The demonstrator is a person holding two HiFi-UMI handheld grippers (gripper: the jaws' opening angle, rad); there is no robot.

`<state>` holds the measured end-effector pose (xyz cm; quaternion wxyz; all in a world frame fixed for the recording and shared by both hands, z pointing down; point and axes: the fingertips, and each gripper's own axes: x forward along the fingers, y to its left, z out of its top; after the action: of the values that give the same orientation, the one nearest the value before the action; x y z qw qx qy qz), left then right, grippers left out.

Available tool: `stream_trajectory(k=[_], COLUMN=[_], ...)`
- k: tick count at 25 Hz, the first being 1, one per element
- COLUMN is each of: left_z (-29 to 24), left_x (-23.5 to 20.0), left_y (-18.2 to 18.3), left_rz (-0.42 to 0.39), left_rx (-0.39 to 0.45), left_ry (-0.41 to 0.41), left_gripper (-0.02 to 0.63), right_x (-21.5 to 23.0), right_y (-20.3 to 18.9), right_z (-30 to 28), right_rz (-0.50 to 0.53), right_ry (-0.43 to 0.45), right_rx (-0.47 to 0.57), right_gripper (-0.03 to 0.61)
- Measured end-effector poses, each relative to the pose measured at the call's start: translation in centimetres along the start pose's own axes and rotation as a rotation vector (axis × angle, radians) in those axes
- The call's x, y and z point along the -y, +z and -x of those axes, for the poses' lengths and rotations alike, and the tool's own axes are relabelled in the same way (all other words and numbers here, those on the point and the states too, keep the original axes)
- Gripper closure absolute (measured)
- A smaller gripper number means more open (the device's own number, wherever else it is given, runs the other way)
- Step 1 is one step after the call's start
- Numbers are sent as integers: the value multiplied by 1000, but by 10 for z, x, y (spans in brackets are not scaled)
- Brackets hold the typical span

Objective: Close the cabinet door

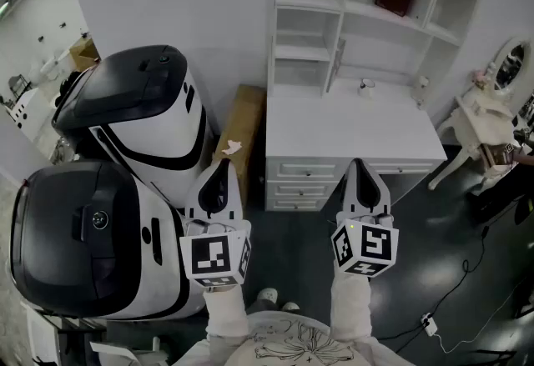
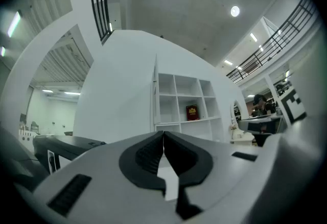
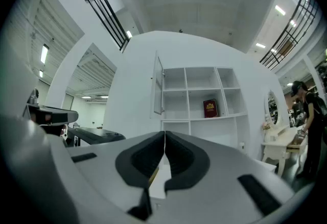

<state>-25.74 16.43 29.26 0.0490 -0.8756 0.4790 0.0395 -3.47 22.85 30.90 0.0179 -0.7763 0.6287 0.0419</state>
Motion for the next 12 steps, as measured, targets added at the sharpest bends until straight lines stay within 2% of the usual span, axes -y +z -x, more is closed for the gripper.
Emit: stream_trajectory(k=[12], left_z=[-17], left_x=[-14], left_y=[-2], left_rz=[-1], left_rx=[8], left_ry=[-2], left_gripper=[609], right_x=[-5], right_y=[-4], right_z=[-22], right_rz=[-14], right_ry=[7], right_rx=[0], right_gripper=[574])
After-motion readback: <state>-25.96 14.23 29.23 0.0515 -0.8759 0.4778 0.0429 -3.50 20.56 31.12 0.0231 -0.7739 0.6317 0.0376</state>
